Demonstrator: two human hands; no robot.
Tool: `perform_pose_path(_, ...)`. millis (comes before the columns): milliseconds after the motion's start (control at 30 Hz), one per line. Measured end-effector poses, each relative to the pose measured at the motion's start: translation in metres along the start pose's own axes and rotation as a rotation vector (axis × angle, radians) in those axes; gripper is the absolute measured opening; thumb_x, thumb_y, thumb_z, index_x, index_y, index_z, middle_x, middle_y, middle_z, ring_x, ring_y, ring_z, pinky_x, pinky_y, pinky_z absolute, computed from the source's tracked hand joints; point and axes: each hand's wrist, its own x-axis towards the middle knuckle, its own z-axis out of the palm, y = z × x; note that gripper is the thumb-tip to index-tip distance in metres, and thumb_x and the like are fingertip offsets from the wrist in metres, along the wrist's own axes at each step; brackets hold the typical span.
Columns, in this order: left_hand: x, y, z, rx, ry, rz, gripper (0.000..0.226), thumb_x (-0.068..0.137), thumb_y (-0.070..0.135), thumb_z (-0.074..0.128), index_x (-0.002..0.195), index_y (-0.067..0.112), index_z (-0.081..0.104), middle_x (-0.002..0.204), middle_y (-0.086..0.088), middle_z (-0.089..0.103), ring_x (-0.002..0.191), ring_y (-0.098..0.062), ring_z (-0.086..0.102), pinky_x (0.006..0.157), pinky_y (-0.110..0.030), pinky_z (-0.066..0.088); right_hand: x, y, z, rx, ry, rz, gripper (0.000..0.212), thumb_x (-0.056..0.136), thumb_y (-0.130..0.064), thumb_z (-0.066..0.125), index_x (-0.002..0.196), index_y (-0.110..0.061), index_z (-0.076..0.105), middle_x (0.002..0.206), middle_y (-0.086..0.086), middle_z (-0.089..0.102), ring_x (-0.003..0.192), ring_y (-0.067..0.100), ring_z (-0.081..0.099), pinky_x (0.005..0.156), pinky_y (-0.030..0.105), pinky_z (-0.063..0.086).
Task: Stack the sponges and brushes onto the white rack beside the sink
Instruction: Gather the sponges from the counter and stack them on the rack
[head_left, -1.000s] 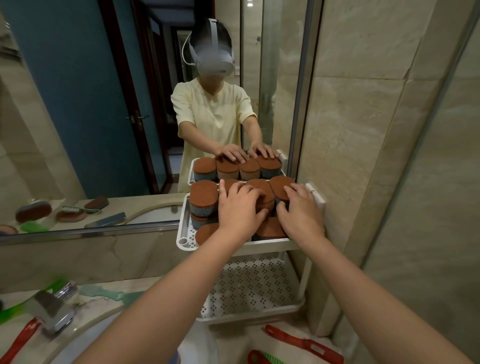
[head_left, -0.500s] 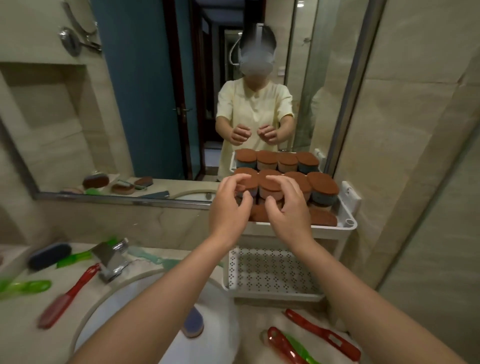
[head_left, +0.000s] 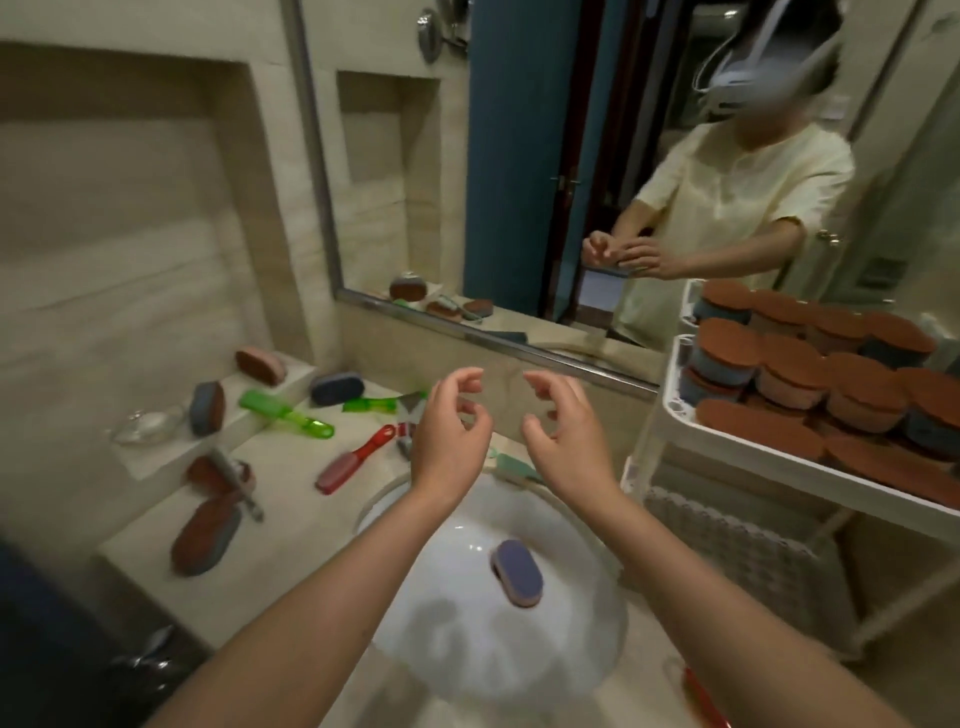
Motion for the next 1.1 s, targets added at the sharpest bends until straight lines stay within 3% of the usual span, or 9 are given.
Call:
perform_pose_path(200, 0.022, -0.049, -0.065, 0.03, 0.082, -0.105, 0.045, 0.08, 0.012, 0.055, 0.106, 0.048, 0.05, 0.112, 0.011, 0.061, 0.088, -0.006, 0.06, 0.074, -0.021, 0.05, 0.025, -0.02, 0.078, 0.064, -0.131, 0.017, 0.042, 0.085, -0.015, 0.055, 0.125, -0.027, 0.054, 0.116, -0.017, 0.048, 0.111, 0.006, 0.05, 0.095, 0.032, 0.046)
perform_pose_path(367, 0.052, -0.089, -0.116, 0.107, 0.111, -0.159, 0.045, 0.075, 0.021, 0.05, 0.1, 0.058, 0.047, 0.105, 0.023, 0.059, 0.084, 0.005, 0.057, 0.068, -0.013, 0.045, 0.055, -0.033, 0.144, 0.081, -0.199, 0.063, 0.042, 0.086, -0.018, 0.056, 0.126, -0.029, 0.054, 0.121, -0.012, 0.05, 0.111, 0.01, 0.053, 0.095, 0.032, 0.047)
perform_pose_path(500, 0.084, -0.126, -0.155, 0.139, 0.1, -0.201, 0.043, 0.075, 0.02, 0.052, 0.103, 0.052, 0.045, 0.107, 0.021, 0.058, 0.083, 0.001, 0.058, 0.077, -0.031, 0.051, 0.081, -0.044, 0.202, 0.074, -0.249, 0.106, 0.044, 0.086, -0.016, 0.056, 0.129, -0.025, 0.053, 0.128, -0.005, 0.052, 0.112, 0.013, 0.054, 0.097, 0.036, 0.046)
perform_pose_path(600, 0.111, -0.155, -0.187, 0.191, 0.121, -0.218, 0.041, 0.076, 0.021, 0.053, 0.106, 0.048, 0.045, 0.11, 0.02, 0.057, 0.086, 0.006, 0.056, 0.077, -0.029, 0.051, 0.1, -0.054, 0.248, 0.061, -0.306, 0.123, 0.045, 0.086, -0.017, 0.056, 0.131, -0.024, 0.052, 0.131, -0.004, 0.051, 0.117, 0.013, 0.051, 0.099, 0.038, 0.045)
perform_pose_path(700, 0.138, -0.187, -0.218, 0.268, 0.16, -0.223, 0.041, 0.079, 0.012, 0.059, 0.112, 0.036, 0.051, 0.114, 0.01, 0.054, 0.086, -0.002, 0.056, 0.083, -0.032, 0.051, 0.121, -0.064, 0.294, 0.08, -0.315, 0.104, 0.045, 0.085, -0.015, 0.058, 0.128, -0.022, 0.054, 0.124, -0.006, 0.052, 0.114, 0.011, 0.051, 0.095, 0.031, 0.045)
perform_pose_path(767, 0.154, -0.206, -0.235, 0.329, 0.165, -0.25, 0.043, 0.079, 0.012, 0.063, 0.117, 0.029, 0.054, 0.119, 0.005, 0.052, 0.096, -0.011, 0.057, 0.088, -0.036, 0.05, 0.133, -0.069, 0.321, 0.085, -0.335, 0.103, 0.043, 0.085, -0.015, 0.058, 0.127, -0.02, 0.055, 0.118, -0.005, 0.052, 0.108, 0.01, 0.052, 0.089, 0.026, 0.044)
perform_pose_path(867, 0.177, -0.229, -0.258, 0.51, 0.146, -0.275, 0.047, 0.078, 0.022, 0.067, 0.123, 0.027, 0.054, 0.124, 0.001, 0.052, 0.115, -0.02, 0.051, 0.094, -0.036, 0.044, 0.152, -0.071, 0.357, 0.09, -0.386, 0.121, 0.043, 0.084, -0.018, 0.058, 0.127, -0.019, 0.055, 0.118, -0.002, 0.055, 0.106, 0.016, 0.057, 0.091, 0.035, 0.049)
perform_pose_path(1100, 0.219, -0.273, -0.282, 0.7, 0.095, -0.397, 0.059, 0.079, 0.028, 0.064, 0.135, 0.027, 0.045, 0.14, -0.003, 0.041, 0.134, -0.025, 0.032, 0.109, -0.04, 0.03, 0.193, -0.061, 0.428, -0.012, -0.512, 0.089, 0.047, 0.087, -0.02, 0.057, 0.134, -0.023, 0.051, 0.14, 0.002, 0.047, 0.128, 0.018, 0.046, 0.099, 0.03, 0.039)
